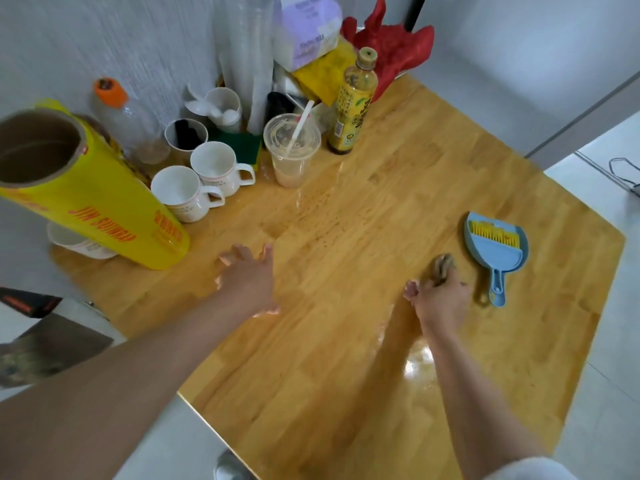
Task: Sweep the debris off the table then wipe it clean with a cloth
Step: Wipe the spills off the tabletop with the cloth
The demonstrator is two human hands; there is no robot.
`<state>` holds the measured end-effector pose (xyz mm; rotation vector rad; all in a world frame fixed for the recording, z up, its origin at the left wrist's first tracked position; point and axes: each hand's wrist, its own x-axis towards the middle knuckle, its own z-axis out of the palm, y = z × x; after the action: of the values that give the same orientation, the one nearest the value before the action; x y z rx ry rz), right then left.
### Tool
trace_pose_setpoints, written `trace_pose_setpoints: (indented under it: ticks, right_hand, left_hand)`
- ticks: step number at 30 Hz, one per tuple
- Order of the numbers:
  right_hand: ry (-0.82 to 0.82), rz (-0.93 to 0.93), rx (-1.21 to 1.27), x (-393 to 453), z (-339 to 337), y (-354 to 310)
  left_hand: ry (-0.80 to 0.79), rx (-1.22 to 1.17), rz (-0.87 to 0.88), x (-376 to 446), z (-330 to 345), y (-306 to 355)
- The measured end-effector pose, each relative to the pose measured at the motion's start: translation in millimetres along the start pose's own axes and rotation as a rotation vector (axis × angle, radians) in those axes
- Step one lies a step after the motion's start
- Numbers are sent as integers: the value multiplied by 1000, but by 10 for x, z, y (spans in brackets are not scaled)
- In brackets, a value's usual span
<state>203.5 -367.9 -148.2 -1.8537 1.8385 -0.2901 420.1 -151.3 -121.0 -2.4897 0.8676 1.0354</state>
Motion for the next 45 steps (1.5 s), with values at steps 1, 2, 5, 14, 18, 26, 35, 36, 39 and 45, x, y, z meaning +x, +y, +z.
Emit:
trace_pose_setpoints:
  ticks: [1,2,5,14,18,26,35,36,39,45]
  right_hand:
    - [-19,-76,-29,-88,140,-148]
    - [-88,-223,-54,-290,312,-300]
    - [-531,-778,-168,-984,653,-543]
    - [-107,-125,-82,265,20,-425]
    - [-441,-646,-22,-425,540,-838]
    - [-219,-438,-115,537,247,-542]
    - [-600,-1157,-223,-187,508,-606]
    - [-512,-1049,-211,109,477,-562]
    - [-166,-426,-106,990,397,-629]
    - [-372,-702,-167,139,853,-1241]
  left_hand:
    - [13,-8,3,-3,-1,-9]
    - [26,-18,6,-9,-1,-29]
    - [69,-60,18,-34,22,-102]
    - [88,-88,25,3,29,-108]
    - [86,-68,19,27,36,-107]
    - [67,-72,5,4,8,-105]
    - [113,-82,25,9,37,-123]
    - [120,-82,25,18,31,-123]
    - [119,-84,20,18,29,-121]
    - [94,-75,6,18,18,-104]
